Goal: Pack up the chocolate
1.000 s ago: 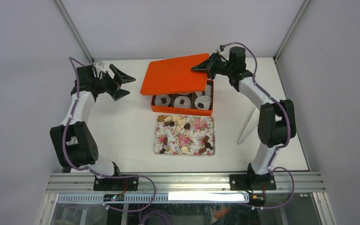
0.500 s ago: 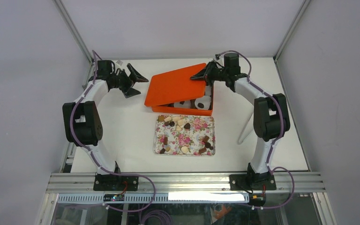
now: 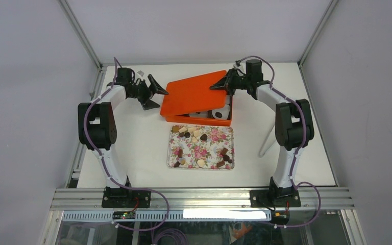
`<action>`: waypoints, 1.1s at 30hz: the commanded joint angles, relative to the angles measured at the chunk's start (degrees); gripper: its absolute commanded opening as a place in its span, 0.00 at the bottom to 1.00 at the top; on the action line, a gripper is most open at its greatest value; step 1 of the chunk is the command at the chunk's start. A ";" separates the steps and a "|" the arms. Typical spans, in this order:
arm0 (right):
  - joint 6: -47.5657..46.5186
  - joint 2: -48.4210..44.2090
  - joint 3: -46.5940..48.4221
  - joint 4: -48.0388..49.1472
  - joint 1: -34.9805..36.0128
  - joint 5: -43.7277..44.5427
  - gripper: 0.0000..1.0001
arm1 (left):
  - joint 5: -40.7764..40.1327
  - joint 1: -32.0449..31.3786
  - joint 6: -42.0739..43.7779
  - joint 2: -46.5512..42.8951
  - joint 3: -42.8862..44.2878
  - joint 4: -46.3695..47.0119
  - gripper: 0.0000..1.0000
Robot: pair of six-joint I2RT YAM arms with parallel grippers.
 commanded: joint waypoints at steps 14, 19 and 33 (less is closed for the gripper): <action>-13.13 -0.71 1.15 -9.44 -2.96 -0.61 0.25 | -0.80 -2.98 4.27 1.12 4.05 -3.33 0.93; -17.71 -2.07 3.27 -19.58 -3.31 4.23 0.48 | -1.29 -3.53 4.69 1.96 4.33 -3.50 0.93; -27.94 -8.23 6.53 -35.12 -3.56 24.35 0.93 | -1.28 -4.17 4.91 2.42 5.26 -3.79 0.94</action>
